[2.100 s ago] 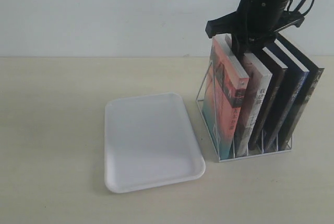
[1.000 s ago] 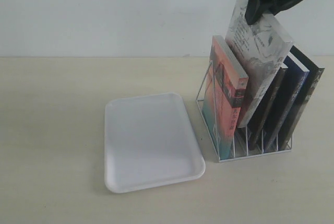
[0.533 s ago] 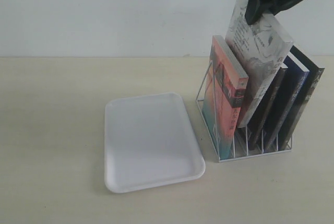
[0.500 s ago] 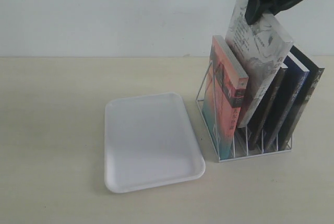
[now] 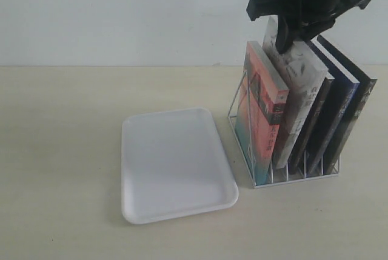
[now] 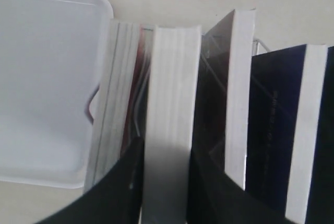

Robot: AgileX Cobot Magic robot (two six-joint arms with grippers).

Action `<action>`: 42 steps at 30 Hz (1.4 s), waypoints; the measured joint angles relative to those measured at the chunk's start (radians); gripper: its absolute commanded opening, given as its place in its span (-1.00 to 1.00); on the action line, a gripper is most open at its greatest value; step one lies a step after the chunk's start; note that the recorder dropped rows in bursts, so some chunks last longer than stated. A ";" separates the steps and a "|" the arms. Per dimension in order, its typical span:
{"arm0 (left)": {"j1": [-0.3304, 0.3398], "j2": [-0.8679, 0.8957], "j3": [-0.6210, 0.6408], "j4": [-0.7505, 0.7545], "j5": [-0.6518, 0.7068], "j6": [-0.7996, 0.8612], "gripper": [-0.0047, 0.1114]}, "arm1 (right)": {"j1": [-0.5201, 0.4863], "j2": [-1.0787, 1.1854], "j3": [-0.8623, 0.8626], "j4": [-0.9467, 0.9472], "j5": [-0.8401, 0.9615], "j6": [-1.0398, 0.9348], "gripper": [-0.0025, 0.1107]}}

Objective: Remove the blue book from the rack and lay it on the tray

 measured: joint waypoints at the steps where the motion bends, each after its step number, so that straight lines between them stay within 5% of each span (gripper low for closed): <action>1: 0.000 0.000 0.000 0.000 0.000 0.000 -0.85 | 0.000 0.009 0.004 0.002 -0.002 0.000 -0.96; 10: 0.000 0.000 0.000 0.000 0.000 0.000 -0.85 | 0.000 0.045 0.004 0.002 -0.002 0.000 -0.90; 17: 0.000 0.000 0.000 0.000 0.000 0.000 -0.85 | 0.000 0.045 0.004 -0.003 -0.004 -0.046 -0.22; 37: 0.000 0.000 0.000 0.000 0.000 0.000 -0.85 | 0.000 -0.135 -0.037 -0.245 -0.017 0.034 -0.23; 39: 0.000 0.000 0.000 0.000 0.000 0.000 -0.85 | 0.000 -0.137 -0.037 -0.279 -0.017 0.035 -0.42; 41: 0.000 0.000 0.000 0.000 0.000 0.000 -0.85 | -0.016 -0.139 -0.037 -0.319 -0.017 0.035 -0.98; 42: 0.000 0.000 0.000 0.000 0.000 0.000 -0.85 | -0.032 -0.141 -0.037 -0.315 -0.017 0.035 -0.96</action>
